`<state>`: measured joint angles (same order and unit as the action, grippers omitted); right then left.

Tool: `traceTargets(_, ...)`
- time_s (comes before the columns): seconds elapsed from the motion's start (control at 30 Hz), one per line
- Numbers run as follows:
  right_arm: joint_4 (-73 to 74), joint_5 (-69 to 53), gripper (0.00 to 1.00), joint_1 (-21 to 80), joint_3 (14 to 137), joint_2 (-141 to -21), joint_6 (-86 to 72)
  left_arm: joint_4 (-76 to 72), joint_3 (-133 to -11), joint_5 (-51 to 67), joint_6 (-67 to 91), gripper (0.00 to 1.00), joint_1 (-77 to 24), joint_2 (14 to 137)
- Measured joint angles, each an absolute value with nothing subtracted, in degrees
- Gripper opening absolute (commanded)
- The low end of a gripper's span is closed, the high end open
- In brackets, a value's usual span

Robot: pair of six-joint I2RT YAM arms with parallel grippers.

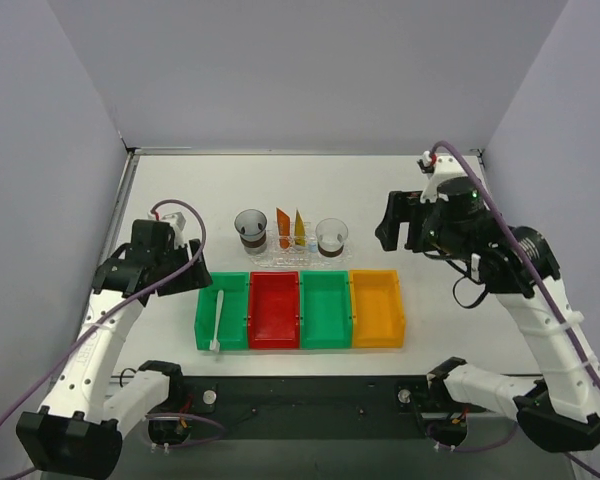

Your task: Prepare toiletry sets of a toothbrush and toothpaste on the tray

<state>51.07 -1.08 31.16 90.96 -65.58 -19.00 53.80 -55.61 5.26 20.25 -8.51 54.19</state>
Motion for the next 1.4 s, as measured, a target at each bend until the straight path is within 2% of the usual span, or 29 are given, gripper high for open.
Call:
traceTargets(0.03, 48.4, 0.0, 0.98, 31.2, 88.6, -63.2, -18.9, 54.7, -55.1, 5.0, 20.7, 0.74, -9.2, 54.6)
traceTargets(0.07, 45.4, 1.0, 1.0, 31.2, 86.4, -61.0, -19.0, 55.4, -54.6, 4.9, 21.1, 0.73, -9.8, 55.1)
traceTargets(0.17, 37.6, 2.8, 1.0, 31.1, 79.9, -54.7, -19.2, 56.7, -52.4, 4.4, 23.1, 0.72, -12.1, 56.2)
traceTargets(0.27, 32.7, 3.4, 0.94, 31.1, 75.6, -51.1, -19.2, 56.9, -50.2, 4.3, 25.3, 0.71, -14.2, 56.4)
traceTargets(0.3, 31.9, 3.5, 0.89, 31.1, 75.0, -50.5, -19.1, 56.8, -49.7, 4.3, 26.0, 0.7, -14.7, 56.4)
traceTargets(0.5, 29.3, 2.1, 0.72, 31.1, 73.9, -51.2, -18.8, 55.5, -47.5, 4.8, 28.5, 0.65, -16.4, 59.7)
traceTargets(0.73, 29.0, -2.1, 0.61, 31.0, 73.9, -54.8, -19.7, 53.9, -47.3, 4.4, 28.2, 0.59, -19.3, 65.6)
traceTargets(0.93, 29.0, -4.6, 0.6, 31.0, 73.9, -55.5, -19.5, 53.3, -47.3, 2.7, 28.2, 0.54, -22.0, 69.8)
traceTargets(1.4, 29.0, -8.8, 0.58, 31.0, 73.9, -57.7, -19.2, 53.4, -48.2, -2.3, 29.8, 0.52, -26.1, 75.4)
